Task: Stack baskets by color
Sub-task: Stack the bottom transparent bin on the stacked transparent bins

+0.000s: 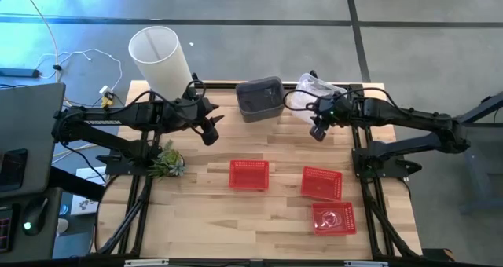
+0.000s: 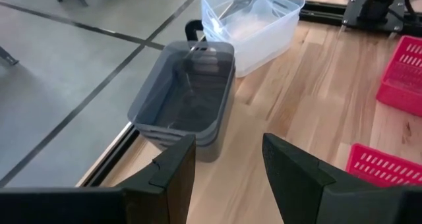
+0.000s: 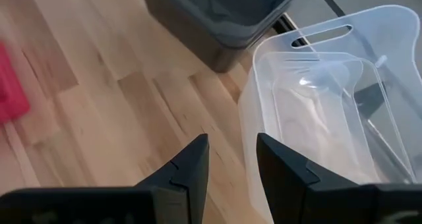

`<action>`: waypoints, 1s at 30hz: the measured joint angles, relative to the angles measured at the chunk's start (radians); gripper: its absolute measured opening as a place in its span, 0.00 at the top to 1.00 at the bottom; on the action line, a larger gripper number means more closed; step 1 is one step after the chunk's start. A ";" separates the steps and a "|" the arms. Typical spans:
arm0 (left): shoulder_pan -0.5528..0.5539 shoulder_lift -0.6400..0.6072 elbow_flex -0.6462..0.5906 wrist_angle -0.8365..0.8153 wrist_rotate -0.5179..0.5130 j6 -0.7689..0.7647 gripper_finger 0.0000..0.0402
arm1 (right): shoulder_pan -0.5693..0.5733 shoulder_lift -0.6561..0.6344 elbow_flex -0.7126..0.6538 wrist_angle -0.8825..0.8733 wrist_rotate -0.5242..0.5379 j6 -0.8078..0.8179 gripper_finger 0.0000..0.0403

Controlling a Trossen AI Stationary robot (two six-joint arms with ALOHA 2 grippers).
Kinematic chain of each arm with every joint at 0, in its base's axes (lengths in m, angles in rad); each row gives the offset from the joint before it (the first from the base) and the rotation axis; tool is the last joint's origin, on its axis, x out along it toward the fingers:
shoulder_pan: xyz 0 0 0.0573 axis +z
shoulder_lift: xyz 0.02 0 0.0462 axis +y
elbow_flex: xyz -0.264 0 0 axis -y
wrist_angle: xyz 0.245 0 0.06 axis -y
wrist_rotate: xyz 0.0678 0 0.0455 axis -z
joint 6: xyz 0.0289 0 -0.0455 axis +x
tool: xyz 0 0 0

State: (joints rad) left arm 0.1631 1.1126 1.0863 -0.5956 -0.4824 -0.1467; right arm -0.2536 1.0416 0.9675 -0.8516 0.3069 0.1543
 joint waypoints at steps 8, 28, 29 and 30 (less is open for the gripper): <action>0.000 0.000 0.000 -0.031 0.001 0.000 0.60 | 0.008 0.088 0.000 -0.018 0.072 -0.043 0.72; 0.000 0.000 0.000 -0.037 0.001 0.008 0.60 | -0.002 0.363 0.000 0.004 0.269 0.003 0.72; 0.000 0.000 0.000 -0.037 0.001 0.008 0.60 | -0.007 0.369 0.000 0.004 0.270 0.007 0.72; 0.000 0.000 0.000 -0.037 0.001 0.008 0.60 | -0.013 0.374 0.000 0.004 0.269 0.012 0.73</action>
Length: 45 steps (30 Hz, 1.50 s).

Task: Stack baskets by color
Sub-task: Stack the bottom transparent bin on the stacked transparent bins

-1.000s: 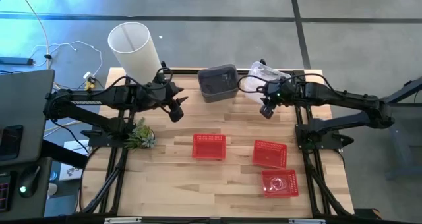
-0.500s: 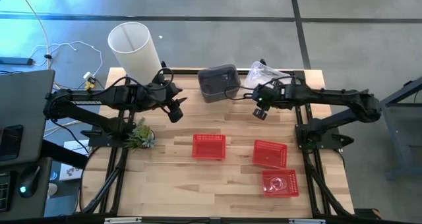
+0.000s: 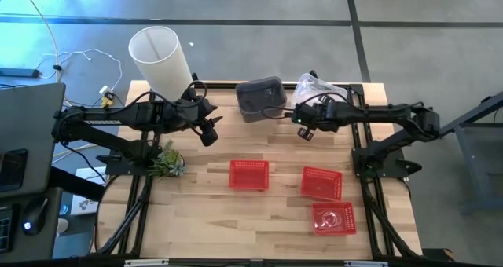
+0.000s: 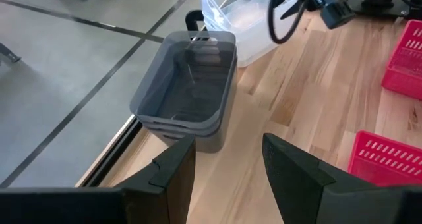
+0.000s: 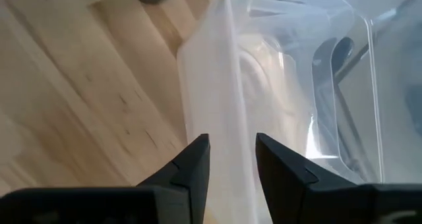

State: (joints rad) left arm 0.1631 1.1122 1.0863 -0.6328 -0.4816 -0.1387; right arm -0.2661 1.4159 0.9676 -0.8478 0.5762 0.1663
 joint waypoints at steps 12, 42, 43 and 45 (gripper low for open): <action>0.000 0.000 0.000 0.000 0.000 0.000 0.60 | -0.018 0.004 0.000 0.000 -0.002 0.048 0.98; 0.000 0.000 0.000 0.000 0.000 0.000 0.60 | -0.027 -0.180 0.000 -0.020 -0.071 0.106 1.00; 0.000 0.000 0.000 0.000 0.000 0.000 0.60 | -0.029 -0.176 0.000 -0.021 -0.076 0.107 1.00; 0.000 0.000 0.000 0.000 0.000 0.000 0.60 | -0.029 -0.163 0.000 -0.021 -0.077 0.118 1.00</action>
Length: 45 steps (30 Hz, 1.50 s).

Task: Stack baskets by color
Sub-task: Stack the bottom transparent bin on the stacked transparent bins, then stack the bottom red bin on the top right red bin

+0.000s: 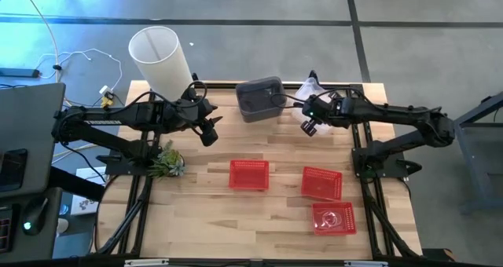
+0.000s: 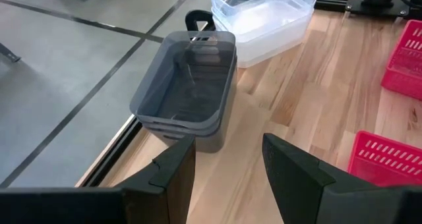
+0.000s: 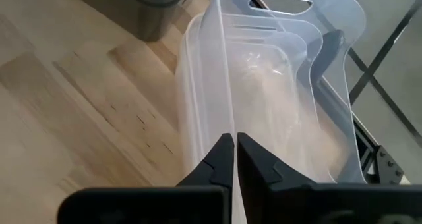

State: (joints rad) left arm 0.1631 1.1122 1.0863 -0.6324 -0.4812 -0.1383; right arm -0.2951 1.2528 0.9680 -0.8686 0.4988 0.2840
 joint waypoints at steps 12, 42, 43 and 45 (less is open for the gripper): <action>0.000 0.000 0.000 0.000 0.001 0.000 0.60 | 0.000 0.007 0.000 0.012 0.014 0.008 0.95; 0.000 0.000 0.000 -0.015 0.090 -0.016 0.60 | 0.202 -0.169 0.001 -0.134 -0.353 0.046 0.66; 0.000 0.000 0.000 -0.015 0.090 -0.016 0.60 | 0.224 -0.169 0.001 -0.142 -0.373 0.054 0.66; 0.000 0.000 0.000 -0.015 0.090 -0.016 0.60 | 0.267 -0.169 0.001 -0.158 -0.407 0.060 0.66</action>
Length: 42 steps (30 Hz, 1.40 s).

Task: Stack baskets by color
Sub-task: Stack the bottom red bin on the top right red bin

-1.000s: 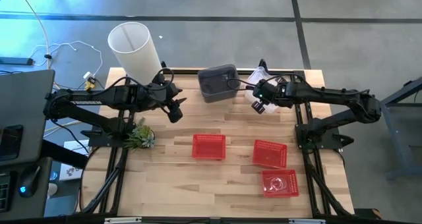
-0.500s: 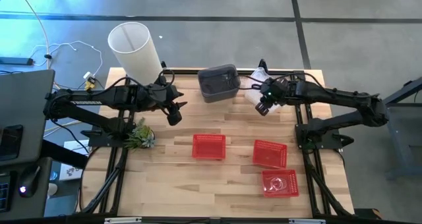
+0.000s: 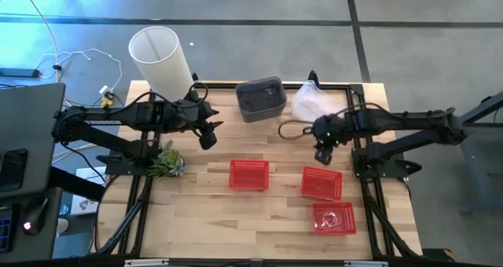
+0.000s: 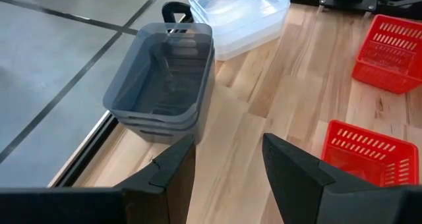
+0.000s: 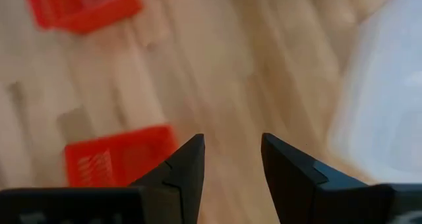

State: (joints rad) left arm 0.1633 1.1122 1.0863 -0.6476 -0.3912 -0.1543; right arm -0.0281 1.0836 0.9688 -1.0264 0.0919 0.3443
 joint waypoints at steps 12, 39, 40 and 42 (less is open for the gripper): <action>0.000 0.000 0.000 -0.003 -0.005 0.000 0.60 | 0.228 0.000 0.000 -0.039 -0.065 0.148 0.66; 0.000 0.000 0.000 -0.015 0.135 -0.288 0.60 | 0.748 0.113 -0.002 0.102 -0.030 0.355 0.66; 0.000 0.000 0.000 -0.015 0.143 -0.291 0.60 | 0.759 0.136 -0.002 0.110 -0.032 0.355 0.66; 0.000 0.000 0.000 -0.015 0.157 -0.302 0.60 | 0.779 0.178 -0.002 0.128 -0.032 0.355 0.66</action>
State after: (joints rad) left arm 0.1631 1.1122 1.0863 -0.6624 -0.2344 -0.4559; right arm 0.7508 1.2619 0.9672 -0.8981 0.0596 0.6994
